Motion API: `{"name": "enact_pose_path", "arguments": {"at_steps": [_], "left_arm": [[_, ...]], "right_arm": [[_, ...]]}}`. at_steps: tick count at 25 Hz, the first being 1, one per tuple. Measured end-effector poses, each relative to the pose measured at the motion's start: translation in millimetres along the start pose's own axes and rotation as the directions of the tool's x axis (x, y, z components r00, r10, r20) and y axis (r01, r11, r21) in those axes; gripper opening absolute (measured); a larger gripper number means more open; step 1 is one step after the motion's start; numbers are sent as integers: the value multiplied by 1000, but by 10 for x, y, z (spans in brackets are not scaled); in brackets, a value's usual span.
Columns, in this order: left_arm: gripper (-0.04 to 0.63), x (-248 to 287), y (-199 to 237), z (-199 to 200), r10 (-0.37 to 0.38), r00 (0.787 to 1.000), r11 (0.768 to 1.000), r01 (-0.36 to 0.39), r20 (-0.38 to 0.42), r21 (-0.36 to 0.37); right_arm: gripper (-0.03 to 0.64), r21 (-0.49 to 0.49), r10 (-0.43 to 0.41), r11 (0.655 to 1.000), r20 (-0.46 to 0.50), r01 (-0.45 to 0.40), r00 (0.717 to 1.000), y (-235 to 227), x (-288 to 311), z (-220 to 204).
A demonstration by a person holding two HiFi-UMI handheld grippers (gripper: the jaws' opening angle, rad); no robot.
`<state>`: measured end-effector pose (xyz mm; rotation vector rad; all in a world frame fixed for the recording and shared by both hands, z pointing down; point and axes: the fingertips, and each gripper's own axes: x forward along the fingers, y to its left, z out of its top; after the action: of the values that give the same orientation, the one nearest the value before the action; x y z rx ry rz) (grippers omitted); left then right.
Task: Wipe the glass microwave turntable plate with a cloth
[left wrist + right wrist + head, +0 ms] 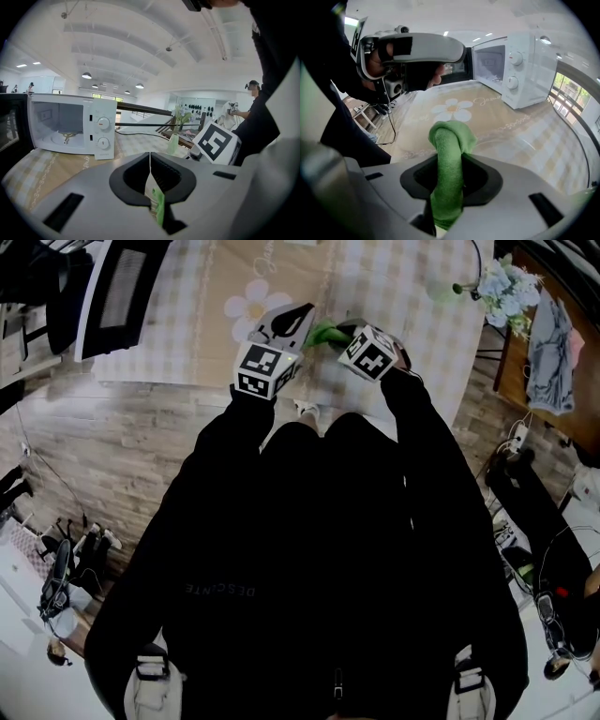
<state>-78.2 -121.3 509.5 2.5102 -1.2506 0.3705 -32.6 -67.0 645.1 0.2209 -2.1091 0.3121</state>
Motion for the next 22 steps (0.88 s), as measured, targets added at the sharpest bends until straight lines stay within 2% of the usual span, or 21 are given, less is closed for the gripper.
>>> {"name": "enact_pose_path", "arguments": {"at_steps": [8, 16, 22], "left_arm": [[21, 246, 28, 121, -12, 1000, 1000, 12, 7, 6], [21, 529, 115, 239, -20, 1000, 1000, 20, 7, 11], [21, 701, 196, 271, -20, 1000, 1000, 20, 4, 6]], "right_arm": [[134, 15, -89, 996, 26, 89, 996, -570, -232, 67], [137, -2, -205, 979, 31, 205, 978, -1160, -360, 141], [137, -24, -246, 969, 24, 247, 969, -1476, -372, 182]]}}
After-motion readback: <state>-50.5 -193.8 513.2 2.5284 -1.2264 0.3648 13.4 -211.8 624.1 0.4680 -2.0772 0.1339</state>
